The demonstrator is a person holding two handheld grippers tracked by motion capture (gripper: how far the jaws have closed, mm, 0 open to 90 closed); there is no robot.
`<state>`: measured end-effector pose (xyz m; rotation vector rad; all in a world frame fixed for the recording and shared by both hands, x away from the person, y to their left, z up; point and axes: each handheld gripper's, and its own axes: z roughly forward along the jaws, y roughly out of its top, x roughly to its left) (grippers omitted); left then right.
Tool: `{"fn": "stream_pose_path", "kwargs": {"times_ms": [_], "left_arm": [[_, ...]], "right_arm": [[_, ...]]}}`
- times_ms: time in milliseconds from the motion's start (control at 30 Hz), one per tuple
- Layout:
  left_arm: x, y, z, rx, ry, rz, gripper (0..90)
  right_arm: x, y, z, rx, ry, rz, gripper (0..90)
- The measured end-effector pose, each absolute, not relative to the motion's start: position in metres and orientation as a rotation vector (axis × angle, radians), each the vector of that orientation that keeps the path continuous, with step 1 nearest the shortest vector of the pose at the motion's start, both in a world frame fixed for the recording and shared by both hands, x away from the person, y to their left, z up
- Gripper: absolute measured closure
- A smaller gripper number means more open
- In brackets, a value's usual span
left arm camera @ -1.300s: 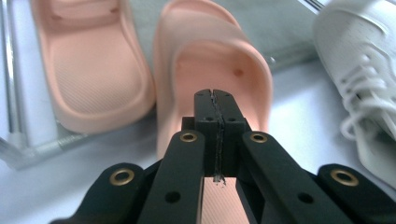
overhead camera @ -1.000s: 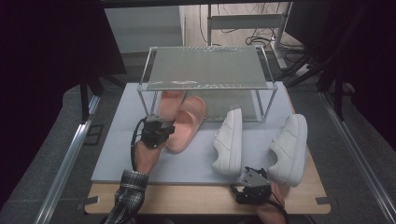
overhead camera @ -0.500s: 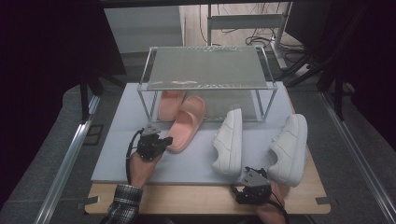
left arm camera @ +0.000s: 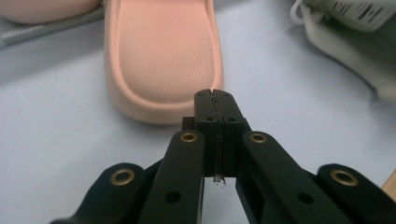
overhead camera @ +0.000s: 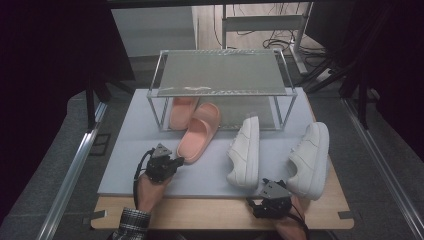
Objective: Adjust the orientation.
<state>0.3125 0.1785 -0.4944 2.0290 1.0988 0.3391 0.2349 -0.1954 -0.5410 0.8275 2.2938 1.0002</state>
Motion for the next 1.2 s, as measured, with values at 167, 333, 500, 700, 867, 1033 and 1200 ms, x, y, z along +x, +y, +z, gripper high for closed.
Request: {"fn": "stream_pose_path", "kwargs": {"times_ms": [167,333,500,700,867,1033,1200], "left_arm": [[0.31,0.179,-0.502,2.035,1.112,0.35,89.7],[0.314,0.179,-0.507,2.035,1.135,0.367,89.7],[0.319,0.175,-0.51,2.038,1.147,0.365,89.7],[0.324,0.168,-0.513,2.04,1.148,0.347,89.7],[0.328,0.164,-0.513,2.038,1.151,0.344,89.7],[0.333,0.156,-0.513,2.037,1.143,0.337,89.7],[0.34,0.146,-0.513,2.043,1.136,0.335,89.7]], "right_arm": [[0.235,-0.196,-0.541,0.83,2.294,1.004,14.5],[0.235,-0.196,-0.541,0.831,2.296,1.01,14.4],[0.235,-0.195,-0.541,0.834,2.294,1.008,14.4],[0.234,-0.194,-0.541,0.82,2.292,0.987,14.4],[0.234,-0.194,-0.541,0.82,2.292,0.986,14.4],[0.234,-0.194,-0.542,0.82,2.291,0.983,14.4],[0.234,-0.194,-0.541,0.817,2.293,0.984,14.4]]}}
